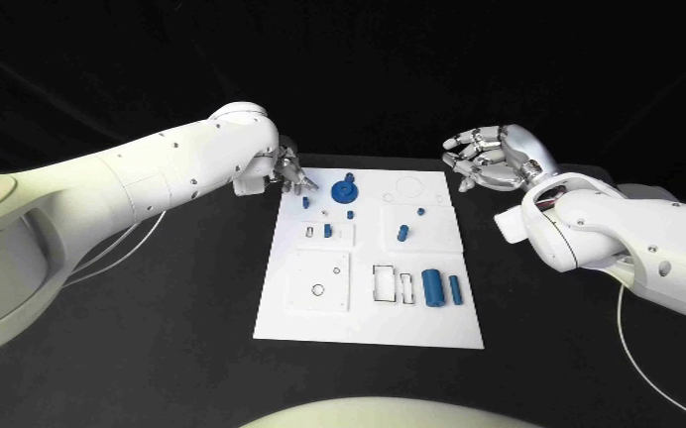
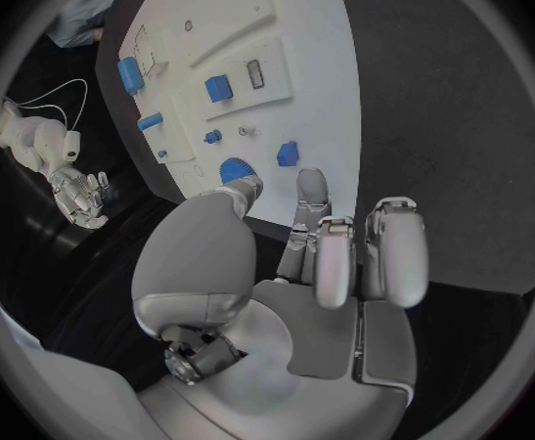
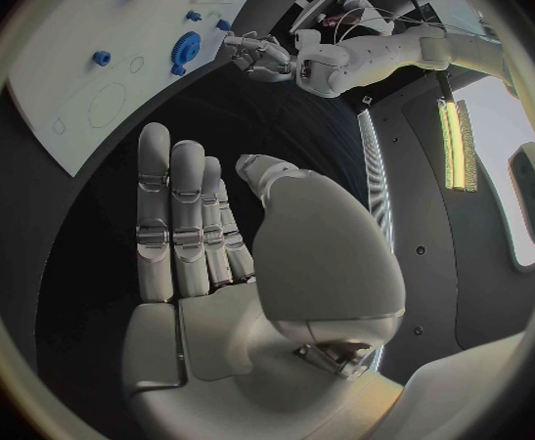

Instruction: Assemble the parts on the task board

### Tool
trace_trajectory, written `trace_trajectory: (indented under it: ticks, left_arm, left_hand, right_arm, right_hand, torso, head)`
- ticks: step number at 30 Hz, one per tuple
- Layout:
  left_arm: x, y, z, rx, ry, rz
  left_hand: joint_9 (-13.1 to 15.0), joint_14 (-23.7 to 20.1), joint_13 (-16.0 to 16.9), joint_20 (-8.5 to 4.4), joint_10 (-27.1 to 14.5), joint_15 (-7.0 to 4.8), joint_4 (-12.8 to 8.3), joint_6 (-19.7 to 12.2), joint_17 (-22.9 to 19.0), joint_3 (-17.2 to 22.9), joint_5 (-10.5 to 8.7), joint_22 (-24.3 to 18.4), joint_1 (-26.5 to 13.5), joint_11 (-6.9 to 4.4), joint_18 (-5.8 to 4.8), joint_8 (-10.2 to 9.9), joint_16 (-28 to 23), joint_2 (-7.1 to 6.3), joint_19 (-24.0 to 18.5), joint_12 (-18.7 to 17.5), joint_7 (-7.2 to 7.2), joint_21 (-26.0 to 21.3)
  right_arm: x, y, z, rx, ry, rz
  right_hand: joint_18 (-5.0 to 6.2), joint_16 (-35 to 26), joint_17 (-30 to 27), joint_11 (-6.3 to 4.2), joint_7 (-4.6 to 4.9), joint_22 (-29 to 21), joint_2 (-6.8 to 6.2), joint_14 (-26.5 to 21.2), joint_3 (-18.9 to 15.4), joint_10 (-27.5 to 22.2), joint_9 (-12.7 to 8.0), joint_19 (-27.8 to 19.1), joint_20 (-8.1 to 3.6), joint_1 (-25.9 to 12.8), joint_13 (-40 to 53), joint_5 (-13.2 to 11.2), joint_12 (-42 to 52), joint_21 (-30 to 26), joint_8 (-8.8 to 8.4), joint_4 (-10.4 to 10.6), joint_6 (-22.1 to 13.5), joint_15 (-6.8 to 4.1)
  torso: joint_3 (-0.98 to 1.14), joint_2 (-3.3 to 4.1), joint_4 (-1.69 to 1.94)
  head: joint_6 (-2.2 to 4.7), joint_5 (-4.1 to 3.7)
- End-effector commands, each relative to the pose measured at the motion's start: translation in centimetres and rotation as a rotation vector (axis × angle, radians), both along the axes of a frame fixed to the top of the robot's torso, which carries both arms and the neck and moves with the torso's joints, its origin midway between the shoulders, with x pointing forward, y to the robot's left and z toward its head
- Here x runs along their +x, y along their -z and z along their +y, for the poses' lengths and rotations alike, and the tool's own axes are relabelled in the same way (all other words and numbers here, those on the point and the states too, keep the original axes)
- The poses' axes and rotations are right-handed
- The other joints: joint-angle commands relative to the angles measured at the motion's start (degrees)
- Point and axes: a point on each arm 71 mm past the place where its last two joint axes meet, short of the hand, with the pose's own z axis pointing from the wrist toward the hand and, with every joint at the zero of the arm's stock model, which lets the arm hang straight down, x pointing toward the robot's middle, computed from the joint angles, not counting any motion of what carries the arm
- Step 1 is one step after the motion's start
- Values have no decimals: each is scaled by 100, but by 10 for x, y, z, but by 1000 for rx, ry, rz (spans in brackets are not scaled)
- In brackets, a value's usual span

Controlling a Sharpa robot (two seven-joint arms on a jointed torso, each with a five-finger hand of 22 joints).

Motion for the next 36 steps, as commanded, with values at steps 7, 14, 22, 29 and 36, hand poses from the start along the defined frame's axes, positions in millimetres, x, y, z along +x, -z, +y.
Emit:
trace_trajectory:
  ticks: [7, 14, 22, 29, 36]
  left_arm:
    - [-1, 5, 0, 0, 12, 41]
    - [-2, 8, 0, -4, 12, 57]
    - [-2, 10, -2, -18, 11, 65]
    - [-3, 11, -4, -26, 13, 73]
    - [-3, 11, -4, -27, 14, 77]
  left_hand:
    - [14, 552, 4, 2, 51, -13, -14, 59, 1400, -16, -6, 19, 91, -21, -8, 53, 33, 77, 41, 37, -6, 35]
    - [23, 556, 35, -1, 83, -24, -18, 105, 1413, -6, 1, 64, 184, -35, -17, 88, 42, 104, 58, 78, -22, 61]
    - [26, 558, 47, -2, 93, -27, -18, 117, 1417, -5, 1, 75, 199, -39, -19, 96, 45, 109, 62, 91, -26, 67]
    - [32, 557, 47, -7, 108, -39, -24, 146, 1414, 25, 10, 82, 293, -53, -20, 120, 43, 157, 63, 103, -42, 72]
    - [36, 557, 38, -15, 114, -51, -38, 151, 1415, 80, 12, 95, 437, -67, -21, 135, 44, 203, 65, 105, -56, 80]
  right_arm:
    - [0, -1, 2, -1, -13, -11]
    - [0, -1, 3, 0, -14, -11]
    - [0, -1, 3, 0, -15, -11]
    - [0, -1, 3, 0, -15, -11]
    - [0, -1, 3, 0, -16, -11]
  right_hand:
    - [68, -19, 5, 2, 2, -5, 11, 36, 16, -45, -9, 43, 10, -57, -5, 17, 23, -28, 34, 6, -25, -3]
    - [68, -19, 5, 2, 2, -5, 11, 36, 16, -45, -9, 43, 10, -57, -5, 17, 23, -28, 34, 6, -25, -3]
    - [68, -19, 5, 2, 2, -5, 11, 36, 16, -45, -9, 43, 10, -57, -5, 17, 23, -28, 34, 6, -25, -3]
    - [68, -28, 15, 2, 2, -12, 16, 40, 20, -46, -9, 50, 9, -54, -8, 21, 28, -35, 39, -1, -23, -4]
    - [68, -28, 15, 2, 2, -12, 16, 40, 20, -46, -9, 50, 9, -54, -8, 21, 28, -35, 39, -1, -23, -4]
  torso:
    - [-11, -2, 7]
    - [-5, 2, 3]
    - [1, 0, 2]
    - [2, -3, -1]
    - [1, -4, 0]
  head:
    - [-16, -2]
    - [-32, 12]
    - [-30, 9]
    - [-58, -1]
    - [-67, -1]
